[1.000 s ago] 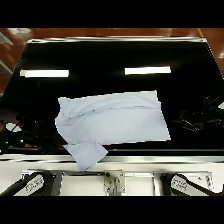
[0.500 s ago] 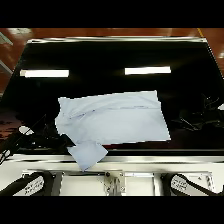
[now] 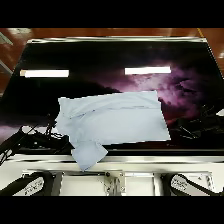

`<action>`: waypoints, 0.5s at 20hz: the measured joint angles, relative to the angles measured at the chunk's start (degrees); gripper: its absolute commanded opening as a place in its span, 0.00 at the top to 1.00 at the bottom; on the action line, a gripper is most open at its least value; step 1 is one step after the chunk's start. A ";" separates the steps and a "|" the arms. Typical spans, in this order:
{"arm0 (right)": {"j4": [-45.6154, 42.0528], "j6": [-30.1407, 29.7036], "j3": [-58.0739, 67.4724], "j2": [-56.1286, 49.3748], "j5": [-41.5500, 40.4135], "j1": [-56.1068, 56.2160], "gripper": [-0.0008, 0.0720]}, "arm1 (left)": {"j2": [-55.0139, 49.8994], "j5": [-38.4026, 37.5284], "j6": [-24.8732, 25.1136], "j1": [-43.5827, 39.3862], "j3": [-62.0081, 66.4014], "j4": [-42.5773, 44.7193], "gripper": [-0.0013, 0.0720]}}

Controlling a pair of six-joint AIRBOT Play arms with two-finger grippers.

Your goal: Fold the shirts.

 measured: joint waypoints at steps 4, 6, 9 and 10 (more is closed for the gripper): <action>0.44 -0.42 -2.36 -1.51 -1.42 -0.87 0.05 | 1.97 -0.50 0.81 -0.04 0.57 -0.04 0.93; 1.11 -0.37 -2.84 -3.54 -1.88 -0.74 0.05 | 2.95 -0.66 0.96 -0.04 0.79 -0.04 0.93; 2.12 -0.33 -3.17 -6.73 -3.04 1.46 0.11 | 3.98 -0.79 1.01 0.00 0.94 -0.07 0.93; 2.38 0.04 -3.21 -7.65 -3.54 2.54 0.32 | 4.15 -0.81 1.03 0.00 0.96 -0.07 0.93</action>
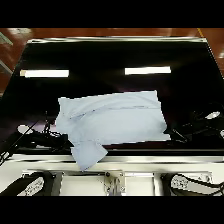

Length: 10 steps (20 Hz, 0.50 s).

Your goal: Fold the shirts.

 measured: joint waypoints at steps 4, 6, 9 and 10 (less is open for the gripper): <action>0.63 0.90 0.46 -1.99 -3.26 4.37 0.89 | 0.37 -0.02 0.96 0.20 1.86 0.24 0.93; 2.21 -0.42 1.62 -1.40 -3.72 5.79 0.89 | 0.42 0.00 1.75 0.35 5.42 1.38 0.93; 7.32 -3.13 4.52 0.87 -5.20 6.64 0.90 | 0.26 0.00 2.40 0.44 13.73 3.02 0.93; 9.20 -3.54 5.81 1.44 -6.01 6.93 0.90 | -0.04 0.09 2.51 0.48 16.55 3.39 0.93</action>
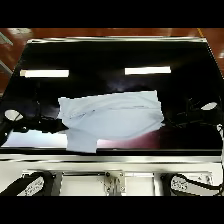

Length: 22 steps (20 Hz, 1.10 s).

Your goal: Fold the shirts.

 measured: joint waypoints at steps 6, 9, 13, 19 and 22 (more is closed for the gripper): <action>2.67 1.81 9.57 -1.84 -11.02 6.71 0.90 | -9.84 2.08 -0.50 0.24 15.54 1.07 0.93; 0.59 4.50 16.41 -6.14 -16.24 10.27 0.90 | -17.86 2.40 -0.83 0.94 23.08 1.20 0.93; -2.32 7.98 23.26 -13.09 -19.28 12.66 0.90 | -27.91 2.40 -1.55 1.97 31.34 1.18 0.93; -5.07 10.58 25.99 -20.55 -19.61 13.44 0.04 | -37.38 2.47 -3.58 2.19 37.31 0.94 0.33; -5.88 10.36 26.73 -21.55 -18.67 13.05 0.04 | -38.60 1.18 -4.11 2.86 39.50 0.79 0.24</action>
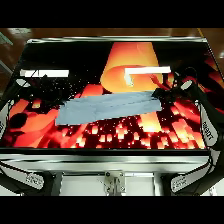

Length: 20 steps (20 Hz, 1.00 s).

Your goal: Fold the shirts.

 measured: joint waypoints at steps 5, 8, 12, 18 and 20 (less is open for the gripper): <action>1.55 2.69 0.57 -1.31 1.66 -2.86 0.04 | 0.35 -6.03 -0.24 1.31 5.03 -0.42 0.24; 7.21 1.46 0.87 -3.32 2.84 -2.95 0.12 | 1.11 -7.69 -0.22 0.72 6.36 -3.45 0.24; 10.58 -2.78 0.92 -5.01 8.04 -1.38 0.89 | 1.44 -8.26 -0.04 -2.03 6.95 -8.63 0.59; 13.22 -8.13 2.43 5.22 16.17 -1.44 0.89 | 1.55 -4.72 1.11 -11.80 6.73 -11.37 0.93; 13.60 -6.82 2.54 11.58 18.56 -1.29 0.89 | 1.55 -1.55 1.25 -17.11 5.57 -11.61 0.93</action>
